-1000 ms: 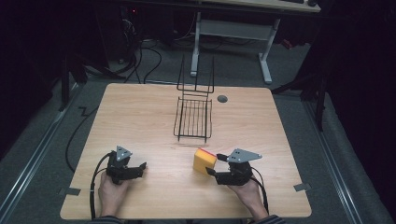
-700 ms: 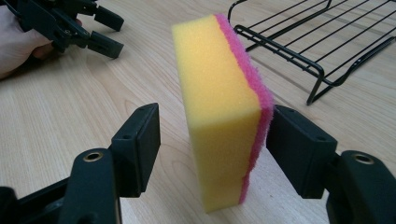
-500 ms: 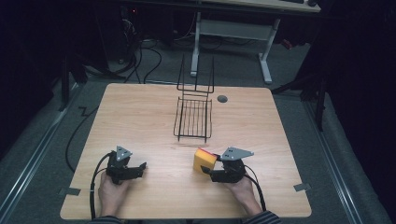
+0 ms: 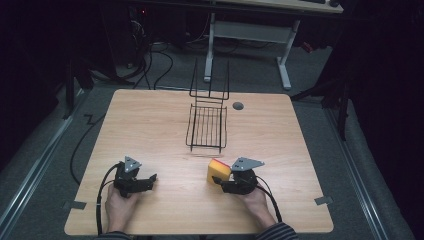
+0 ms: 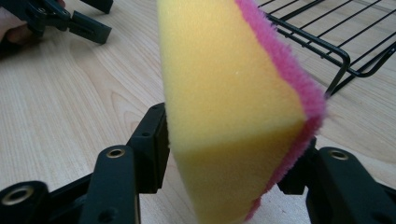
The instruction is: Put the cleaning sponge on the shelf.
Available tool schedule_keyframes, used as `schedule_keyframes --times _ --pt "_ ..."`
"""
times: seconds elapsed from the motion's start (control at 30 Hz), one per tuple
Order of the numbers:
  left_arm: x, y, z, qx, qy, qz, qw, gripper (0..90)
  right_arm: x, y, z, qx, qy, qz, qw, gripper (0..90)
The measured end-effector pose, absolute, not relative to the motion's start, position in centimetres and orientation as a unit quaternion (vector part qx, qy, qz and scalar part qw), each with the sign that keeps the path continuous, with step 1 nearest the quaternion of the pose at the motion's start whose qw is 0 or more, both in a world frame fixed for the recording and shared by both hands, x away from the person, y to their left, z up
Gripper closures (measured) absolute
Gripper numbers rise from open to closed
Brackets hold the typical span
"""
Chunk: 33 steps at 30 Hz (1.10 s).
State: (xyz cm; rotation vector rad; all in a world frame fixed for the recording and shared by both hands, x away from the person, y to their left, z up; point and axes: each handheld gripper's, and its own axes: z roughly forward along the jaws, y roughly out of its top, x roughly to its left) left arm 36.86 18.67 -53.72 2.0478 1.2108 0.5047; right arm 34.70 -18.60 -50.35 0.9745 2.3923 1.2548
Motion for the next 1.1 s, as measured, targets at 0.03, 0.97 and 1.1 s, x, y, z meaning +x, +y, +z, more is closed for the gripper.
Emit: schedule_keyframes --times 0.03,0.97,1.1 --pt "36.9 18.7 -53.7 0.790 0.467 0.194 0.348 16.7 34.7 -18.6 -50.4 0.337 0.826 0.431 0.135 50.1" --pt "36.9 18.7 -53.7 0.790 0.467 0.194 0.348 16.7 34.1 -19.6 -49.0 0.324 0.823 0.446 0.137 60.6" --pt "36.9 18.7 -53.7 0.790 0.467 0.194 0.347 16.7 33.9 -20.0 -48.6 0.326 0.818 0.455 0.135 60.6"
